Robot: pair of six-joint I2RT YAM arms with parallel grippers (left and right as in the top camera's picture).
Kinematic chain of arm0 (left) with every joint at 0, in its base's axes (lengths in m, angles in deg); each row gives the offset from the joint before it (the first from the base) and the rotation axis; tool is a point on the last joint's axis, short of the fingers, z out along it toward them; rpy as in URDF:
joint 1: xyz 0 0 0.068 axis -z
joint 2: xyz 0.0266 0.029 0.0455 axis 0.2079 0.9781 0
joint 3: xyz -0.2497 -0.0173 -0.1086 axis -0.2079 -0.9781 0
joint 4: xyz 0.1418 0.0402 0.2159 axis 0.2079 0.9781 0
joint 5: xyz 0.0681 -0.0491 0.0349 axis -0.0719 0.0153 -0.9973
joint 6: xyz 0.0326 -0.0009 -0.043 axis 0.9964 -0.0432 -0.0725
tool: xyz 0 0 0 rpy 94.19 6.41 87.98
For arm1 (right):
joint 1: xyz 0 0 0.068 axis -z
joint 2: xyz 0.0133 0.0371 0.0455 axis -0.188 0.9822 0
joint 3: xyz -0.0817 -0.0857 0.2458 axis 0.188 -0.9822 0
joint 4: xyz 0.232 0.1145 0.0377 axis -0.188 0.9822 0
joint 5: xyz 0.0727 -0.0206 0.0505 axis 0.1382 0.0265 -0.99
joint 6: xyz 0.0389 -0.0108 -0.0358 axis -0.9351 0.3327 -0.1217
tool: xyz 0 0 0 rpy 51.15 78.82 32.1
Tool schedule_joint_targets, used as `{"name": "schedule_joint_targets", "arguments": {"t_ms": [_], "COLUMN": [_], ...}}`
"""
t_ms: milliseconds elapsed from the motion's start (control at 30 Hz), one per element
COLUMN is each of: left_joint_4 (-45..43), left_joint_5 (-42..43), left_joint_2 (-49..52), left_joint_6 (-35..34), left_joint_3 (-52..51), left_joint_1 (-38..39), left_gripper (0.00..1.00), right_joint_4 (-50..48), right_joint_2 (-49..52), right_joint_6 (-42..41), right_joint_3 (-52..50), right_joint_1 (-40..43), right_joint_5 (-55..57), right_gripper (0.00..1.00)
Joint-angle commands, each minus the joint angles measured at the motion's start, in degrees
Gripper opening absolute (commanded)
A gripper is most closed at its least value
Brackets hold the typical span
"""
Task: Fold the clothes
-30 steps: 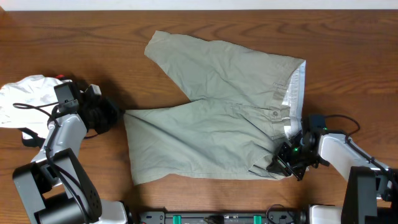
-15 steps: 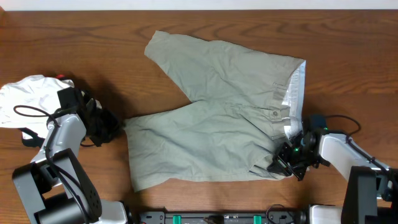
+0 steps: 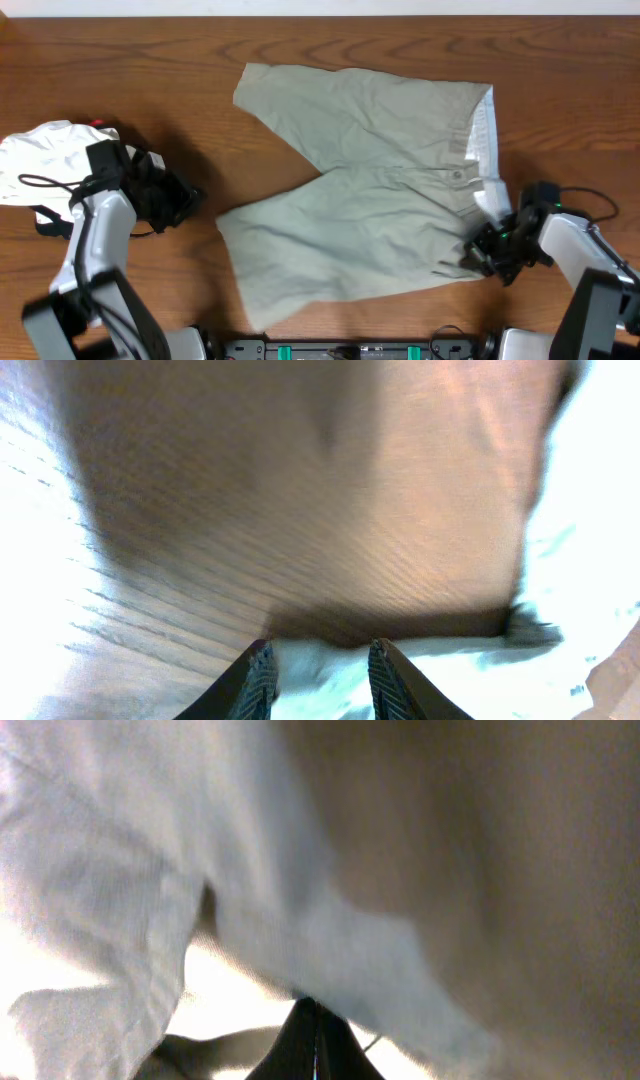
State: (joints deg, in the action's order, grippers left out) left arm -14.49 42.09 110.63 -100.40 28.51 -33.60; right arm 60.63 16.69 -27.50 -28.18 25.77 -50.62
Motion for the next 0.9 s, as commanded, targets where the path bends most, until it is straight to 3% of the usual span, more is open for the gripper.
{"name": "schedule_joint_targets", "arguments": {"t_ms": [0, 267, 400, 567, 767, 867], "left_joint_4": [0.3, 0.2, -1.7, -6.8, -7.9, -8.0], "left_joint_5": [1.5, 1.5, 1.5, 1.4, -2.5, -4.5], "left_joint_2": [-5.9, -17.2, -18.7, -15.9, -4.4, 3.3], "left_joint_6": [2.0, 2.0, 2.0, 2.0, 5.3, 8.3], "left_joint_3": [0.9, 0.9, 0.9, 1.9, 12.6, 19.0], "left_joint_1": [-0.2, -0.2, 0.8, 6.0, 13.2, 15.1], "left_gripper": [0.34, 0.35, 0.35, 0.35, 0.59, 0.63], "right_joint_4": [0.7, 10.3, 9.0, 7.3, 8.9, 9.8], "right_joint_2": [-4.3, -21.8, -29.6, -32.1, -29.4, -28.1], "right_joint_6": [1.2, 12.8, 16.4, 19.5, 20.7, 20.8], "right_joint_3": [3.6, 14.4, 17.1, 17.5, 17.5, 17.5], "right_joint_1": [1.3, -0.2, -2.4, -5.4, -7.7, -7.7], "right_joint_5": [12.3, 12.0, 9.9, 7.3, 7.4, 7.5], "right_gripper": [0.02, 0.05, 0.09, 0.1, 0.13, 0.14]}}
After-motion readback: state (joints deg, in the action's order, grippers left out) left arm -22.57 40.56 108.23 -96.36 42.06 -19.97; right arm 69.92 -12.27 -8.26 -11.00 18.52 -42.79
